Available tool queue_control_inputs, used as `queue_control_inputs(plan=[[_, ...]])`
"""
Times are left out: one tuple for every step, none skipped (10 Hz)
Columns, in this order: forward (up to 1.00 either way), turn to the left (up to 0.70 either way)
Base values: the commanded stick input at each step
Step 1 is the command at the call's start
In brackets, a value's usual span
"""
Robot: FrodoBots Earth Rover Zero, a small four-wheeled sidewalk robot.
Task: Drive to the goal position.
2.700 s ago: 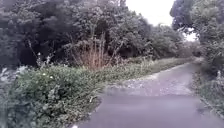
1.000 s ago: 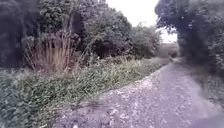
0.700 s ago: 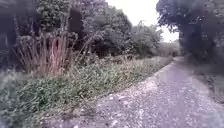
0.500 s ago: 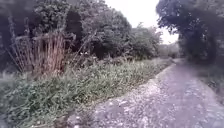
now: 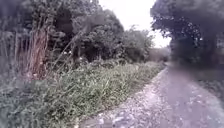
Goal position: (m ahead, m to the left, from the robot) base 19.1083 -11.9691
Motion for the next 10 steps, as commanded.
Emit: queue_control_inputs(plan=[[0.85, -0.33], [0.85, -0.32], [0.85, -0.31], [0.85, -0.3], [0.85, -0.31], [0.85, -0.32], [0.85, -0.33], [0.85, -0.33], [0.85, -0.33], [0.85, -0.33]])
